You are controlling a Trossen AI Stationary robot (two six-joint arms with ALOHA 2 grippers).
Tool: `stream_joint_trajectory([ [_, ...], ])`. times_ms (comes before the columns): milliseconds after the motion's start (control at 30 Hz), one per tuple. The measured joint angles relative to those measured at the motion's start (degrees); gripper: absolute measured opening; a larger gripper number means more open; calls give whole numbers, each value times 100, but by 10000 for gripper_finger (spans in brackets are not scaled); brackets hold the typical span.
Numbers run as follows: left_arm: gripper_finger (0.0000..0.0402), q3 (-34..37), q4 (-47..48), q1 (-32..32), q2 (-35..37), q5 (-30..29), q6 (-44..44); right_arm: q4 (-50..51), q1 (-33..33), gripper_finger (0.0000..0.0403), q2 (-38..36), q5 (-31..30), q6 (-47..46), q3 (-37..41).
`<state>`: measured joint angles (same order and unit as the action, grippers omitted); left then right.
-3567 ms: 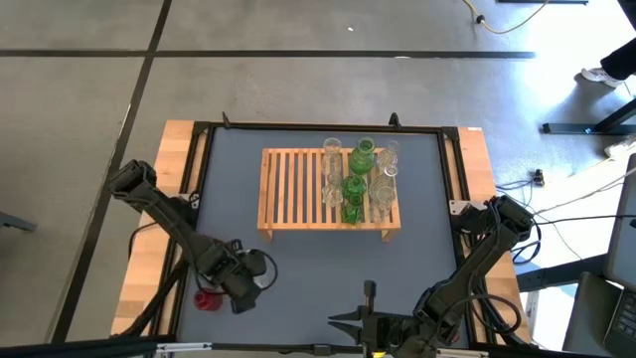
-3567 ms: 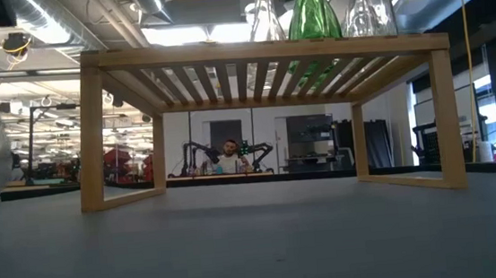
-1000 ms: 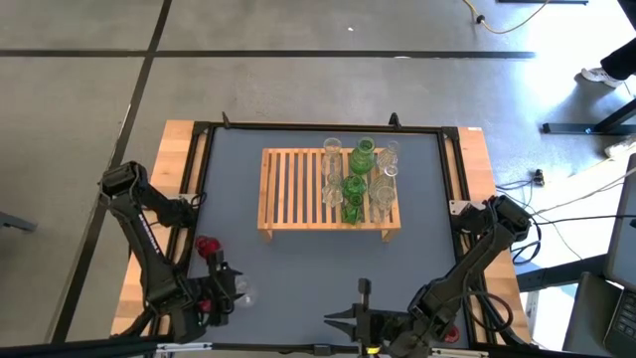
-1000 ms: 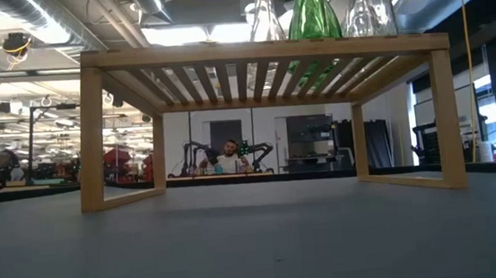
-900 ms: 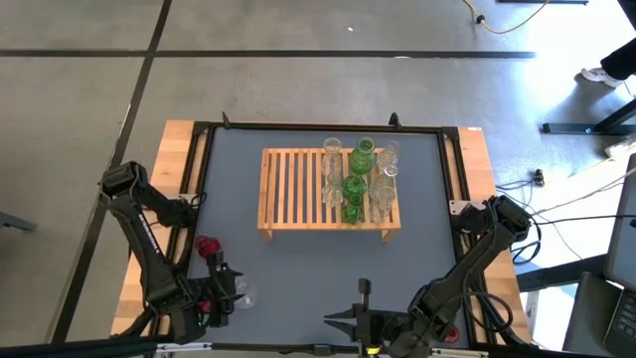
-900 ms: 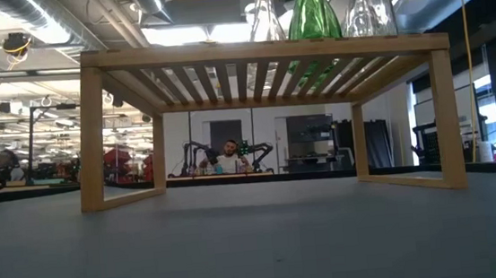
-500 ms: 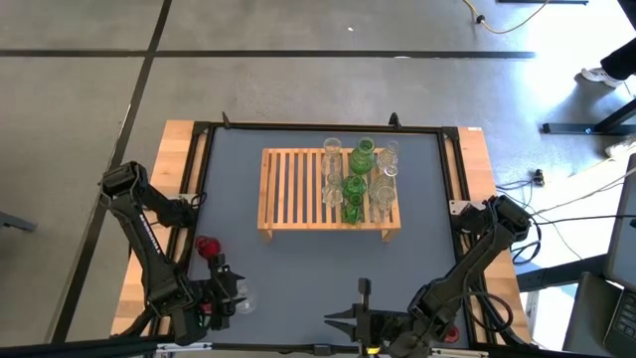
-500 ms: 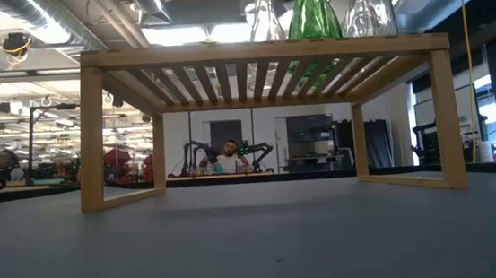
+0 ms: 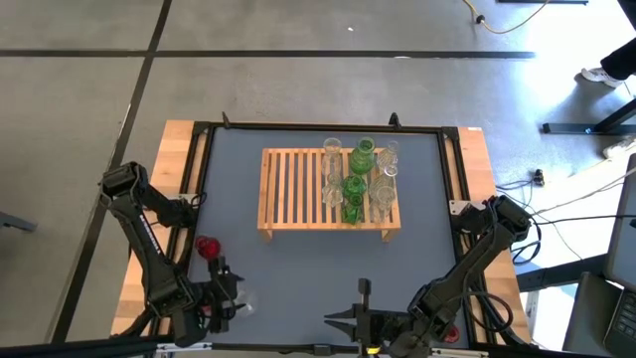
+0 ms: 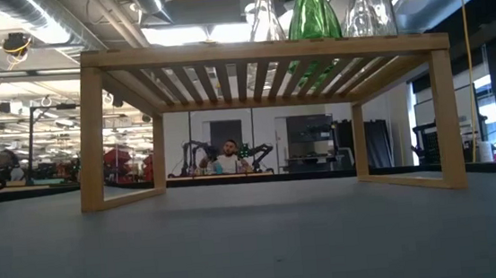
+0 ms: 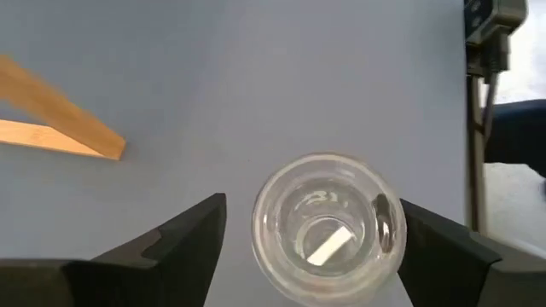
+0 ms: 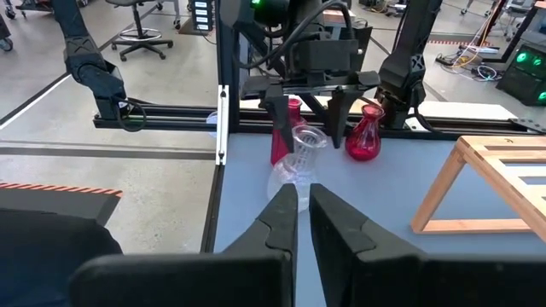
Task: Sort vases onto shelf
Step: Put the transparent bottle on the shelf
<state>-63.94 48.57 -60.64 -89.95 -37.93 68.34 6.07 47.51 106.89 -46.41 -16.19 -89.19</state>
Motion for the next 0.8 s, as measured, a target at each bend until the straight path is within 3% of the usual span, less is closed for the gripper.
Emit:
stream_joint_trajectory([
  [167,300,0,-207,-75,0,-9,-4,0,0,26,0,0,0,0],
  [467,300,51,-225,-484,2,-786,61,0,0,26,2,0,0,0],
  [800,300,918,-1327,-555,2,-821,170,0,0,26,2,0,2,0],
])
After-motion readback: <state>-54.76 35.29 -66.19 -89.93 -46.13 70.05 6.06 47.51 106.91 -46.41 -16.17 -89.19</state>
